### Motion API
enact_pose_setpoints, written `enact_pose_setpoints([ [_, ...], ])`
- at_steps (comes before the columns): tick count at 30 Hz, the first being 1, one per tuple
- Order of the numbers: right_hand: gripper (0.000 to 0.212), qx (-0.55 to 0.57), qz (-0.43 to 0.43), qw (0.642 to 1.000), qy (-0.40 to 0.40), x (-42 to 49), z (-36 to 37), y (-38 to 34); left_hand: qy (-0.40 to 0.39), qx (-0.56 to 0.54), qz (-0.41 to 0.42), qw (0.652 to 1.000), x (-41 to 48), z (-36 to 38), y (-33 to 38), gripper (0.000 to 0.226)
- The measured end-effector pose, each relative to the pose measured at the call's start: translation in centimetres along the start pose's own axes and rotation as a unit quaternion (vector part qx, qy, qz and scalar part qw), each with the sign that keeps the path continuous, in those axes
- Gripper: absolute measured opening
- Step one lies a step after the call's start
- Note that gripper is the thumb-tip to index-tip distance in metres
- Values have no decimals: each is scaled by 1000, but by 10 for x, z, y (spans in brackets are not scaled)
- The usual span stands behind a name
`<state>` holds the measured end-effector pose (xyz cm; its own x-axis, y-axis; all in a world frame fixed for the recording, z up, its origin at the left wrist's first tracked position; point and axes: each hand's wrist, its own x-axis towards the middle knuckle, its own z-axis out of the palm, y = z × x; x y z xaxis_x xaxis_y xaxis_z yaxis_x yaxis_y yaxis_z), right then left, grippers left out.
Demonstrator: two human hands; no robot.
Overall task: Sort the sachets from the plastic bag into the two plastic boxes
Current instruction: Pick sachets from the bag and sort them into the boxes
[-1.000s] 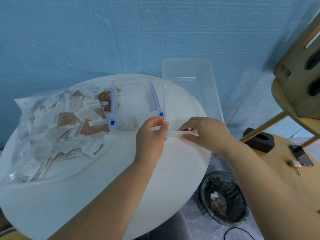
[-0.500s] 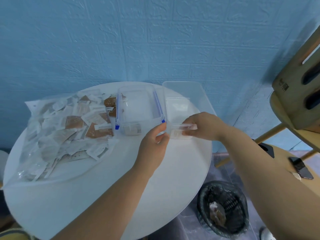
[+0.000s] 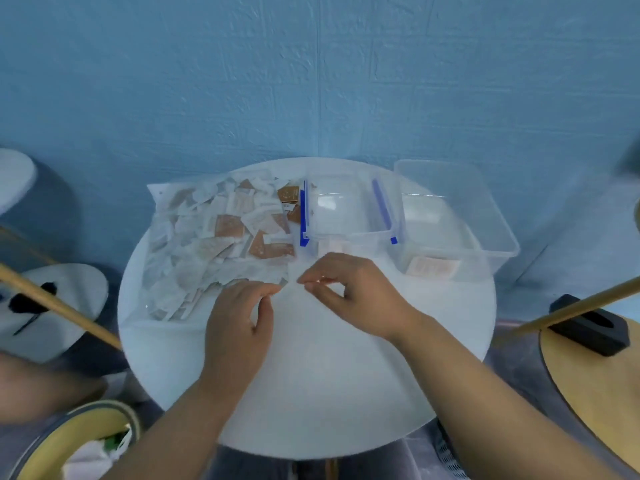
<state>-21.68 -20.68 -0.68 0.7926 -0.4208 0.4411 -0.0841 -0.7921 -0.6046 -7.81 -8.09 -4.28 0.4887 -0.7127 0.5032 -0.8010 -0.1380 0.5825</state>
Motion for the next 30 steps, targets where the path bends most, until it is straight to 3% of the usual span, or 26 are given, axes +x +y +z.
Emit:
enact_pose_setpoints([
  [6,26,-82,-26,989,-122,22,63,0,-113,131,-83,981,3,-22,-45,39],
  [9,35,-122,4,982,-146,36,70,2,-127,154,-64,978,17,-28,-51,44],
  [15,40,-112,37,988,-99,68,61,-1,-108,116,-55,986,52,-44,-58,43],
  [20,30,-163,68,978,-112,64,70,1,-194,149,-2,970,36,-39,-72,42],
  [23,42,-186,106,969,-120,59,75,-3,-223,179,33,958,26,-33,-79,58],
  [26,54,-194,132,964,-123,57,79,-9,-227,185,57,954,26,-36,-77,51],
  [30,52,-194,149,964,-108,56,81,-12,-225,149,96,958,20,-46,-69,42],
])
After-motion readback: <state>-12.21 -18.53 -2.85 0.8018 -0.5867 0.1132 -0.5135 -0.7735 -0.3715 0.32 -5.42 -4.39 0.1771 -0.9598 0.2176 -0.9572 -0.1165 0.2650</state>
